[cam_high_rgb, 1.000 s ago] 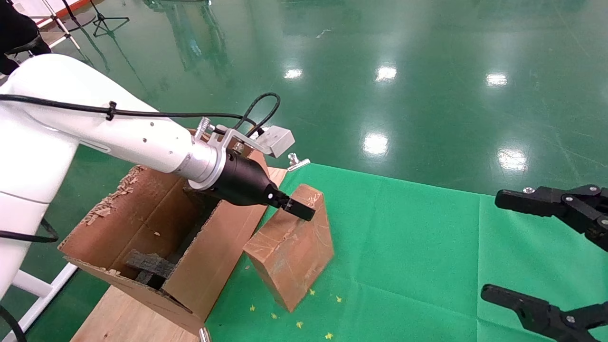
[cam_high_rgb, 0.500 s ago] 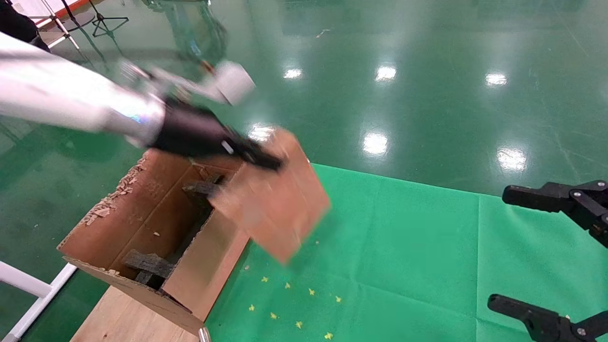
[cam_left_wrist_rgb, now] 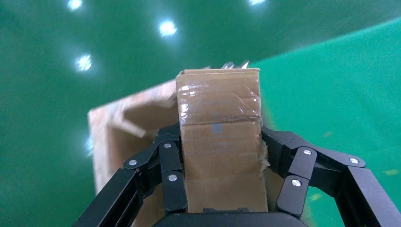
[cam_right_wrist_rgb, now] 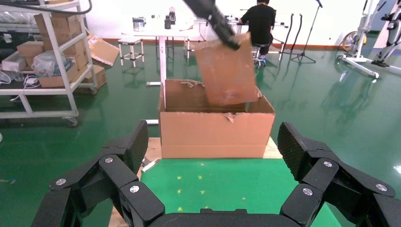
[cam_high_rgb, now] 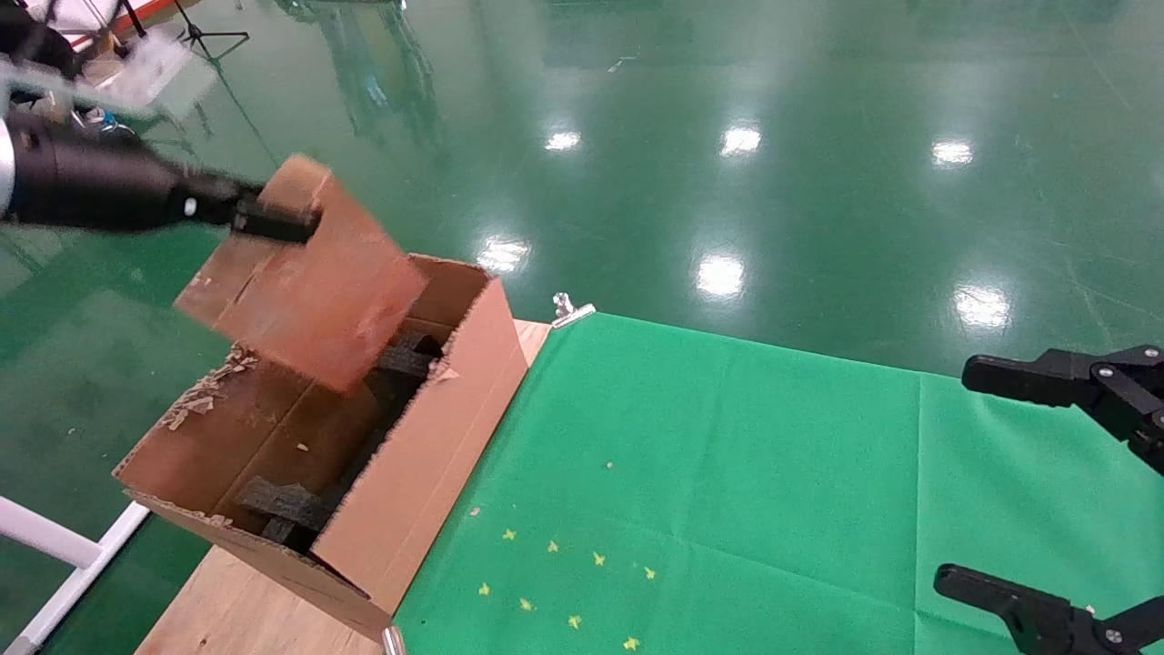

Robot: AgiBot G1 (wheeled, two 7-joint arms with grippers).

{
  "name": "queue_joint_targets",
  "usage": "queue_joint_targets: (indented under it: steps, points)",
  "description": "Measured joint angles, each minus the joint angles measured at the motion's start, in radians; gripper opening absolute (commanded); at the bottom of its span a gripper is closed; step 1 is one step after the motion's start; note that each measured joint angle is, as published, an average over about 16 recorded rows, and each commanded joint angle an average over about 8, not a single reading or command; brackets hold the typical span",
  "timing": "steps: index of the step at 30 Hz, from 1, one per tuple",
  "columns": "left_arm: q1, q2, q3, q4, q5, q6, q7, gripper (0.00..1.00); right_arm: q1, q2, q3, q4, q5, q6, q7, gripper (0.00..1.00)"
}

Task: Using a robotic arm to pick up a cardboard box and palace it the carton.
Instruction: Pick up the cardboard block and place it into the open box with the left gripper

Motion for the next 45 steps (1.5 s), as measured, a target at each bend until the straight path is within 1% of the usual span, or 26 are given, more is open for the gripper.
queue_joint_targets:
  steps: [10, 15, 20, 28, 37, 38, 40, 43, 45]
  points:
    - [0.089, 0.004, 0.003, 0.325, -0.003, -0.14, 0.249, 0.0, 0.0, 0.0, 0.0, 0.0, 0.0, 0.0, 0.0, 1.0]
    - [0.091, 0.021, 0.005, 0.476, 0.003, -0.196, 0.36, 0.0, 0.0, 0.0, 0.0, 0.0, 0.0, 0.0, 0.0, 1.0]
    - [0.074, 0.043, 0.012, 0.599, 0.023, -0.251, 0.447, 0.0, 0.0, 0.0, 0.0, 0.0, 0.0, 0.0, 0.0, 1.0]
    - [0.056, 0.096, 0.027, 0.749, 0.057, -0.364, 0.543, 0.0, 0.0, 0.0, 0.0, 0.0, 0.0, 0.0, 0.0, 1.0]
    - [0.08, 0.175, 0.035, 0.858, 0.077, -0.537, 0.585, 0.0, 0.0, 0.0, -0.001, 0.0, 0.0, 0.0, 0.0, 1.0]
    - [0.085, 0.184, 0.035, 0.867, 0.077, -0.554, 0.587, 0.02, 0.0, 0.0, -0.001, 0.0, 0.0, 0.0, 0.0, 1.0]
    - [0.094, 0.199, 0.035, 0.881, 0.078, -0.586, 0.59, 0.2, 0.0, 0.0, -0.001, 0.0, 0.0, 0.0, 0.0, 1.0]
    - [0.105, 0.216, 0.033, 0.897, 0.076, -0.622, 0.592, 0.44, 0.0, 0.0, -0.001, 0.0, 0.001, 0.0, 0.0, 1.0]
    - [0.111, 0.225, 0.032, 0.905, 0.075, -0.637, 0.593, 0.66, 0.0, 0.0, -0.001, 0.0, 0.001, 0.0, 0.0, 1.0]
